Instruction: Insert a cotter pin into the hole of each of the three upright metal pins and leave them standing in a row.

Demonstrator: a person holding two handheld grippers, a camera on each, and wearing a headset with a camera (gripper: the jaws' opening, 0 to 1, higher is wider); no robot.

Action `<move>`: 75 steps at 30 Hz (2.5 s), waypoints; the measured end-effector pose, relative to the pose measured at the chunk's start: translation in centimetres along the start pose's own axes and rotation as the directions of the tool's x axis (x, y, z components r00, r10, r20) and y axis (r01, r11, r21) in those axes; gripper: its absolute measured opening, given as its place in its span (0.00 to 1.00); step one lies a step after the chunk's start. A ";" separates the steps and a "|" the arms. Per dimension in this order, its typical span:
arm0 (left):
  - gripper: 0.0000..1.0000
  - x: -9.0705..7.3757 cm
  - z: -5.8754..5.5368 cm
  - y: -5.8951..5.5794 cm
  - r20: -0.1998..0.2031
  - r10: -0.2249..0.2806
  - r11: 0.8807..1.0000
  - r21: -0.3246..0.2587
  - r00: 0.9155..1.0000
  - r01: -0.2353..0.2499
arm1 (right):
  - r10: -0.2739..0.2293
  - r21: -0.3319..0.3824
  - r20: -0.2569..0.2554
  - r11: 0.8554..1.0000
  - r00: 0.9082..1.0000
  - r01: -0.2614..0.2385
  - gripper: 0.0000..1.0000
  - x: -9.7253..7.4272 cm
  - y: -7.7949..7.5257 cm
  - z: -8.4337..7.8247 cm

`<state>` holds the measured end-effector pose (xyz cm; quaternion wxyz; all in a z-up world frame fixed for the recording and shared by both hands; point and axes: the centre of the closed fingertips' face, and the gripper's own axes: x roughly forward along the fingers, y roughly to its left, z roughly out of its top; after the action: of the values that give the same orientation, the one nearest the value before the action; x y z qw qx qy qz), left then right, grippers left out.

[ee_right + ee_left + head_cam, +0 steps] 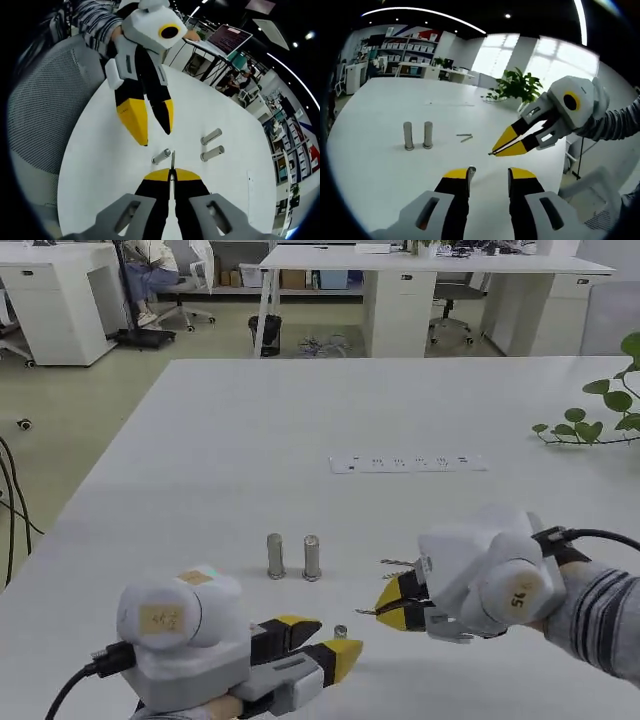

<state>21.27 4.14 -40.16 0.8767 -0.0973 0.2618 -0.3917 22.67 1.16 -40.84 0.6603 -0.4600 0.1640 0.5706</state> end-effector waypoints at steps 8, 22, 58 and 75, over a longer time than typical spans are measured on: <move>0.16 -0.2 0.5 -0.3 0.042 -0.030 0.995 -0.094 0.999 0.034 | 0.004 -0.025 0.033 1.000 0.999 -0.004 0.00 -0.4 0.7 1.5; 0.00 -0.4 1.1 -1.2 0.093 -0.085 0.978 -0.181 0.992 0.101 | 0.011 -0.041 0.071 0.999 0.997 -0.008 0.00 -0.6 1.4 3.2; 0.00 -1.4 -0.4 -3.6 -0.091 -0.217 0.914 0.330 0.972 0.235 | 0.142 0.089 0.097 0.985 0.985 -0.151 0.00 -0.6 4.0 2.4; 0.20 -1.0 -0.7 -1.0 -0.036 -0.041 0.940 0.339 0.999 0.050 | 0.061 0.118 -0.019 0.991 0.998 -0.059 0.00 0.0 2.1 0.0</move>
<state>19.72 4.26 -40.01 0.8673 0.0547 0.2004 -0.4524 20.74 1.01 -41.67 0.6669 -0.4215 0.2185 0.5743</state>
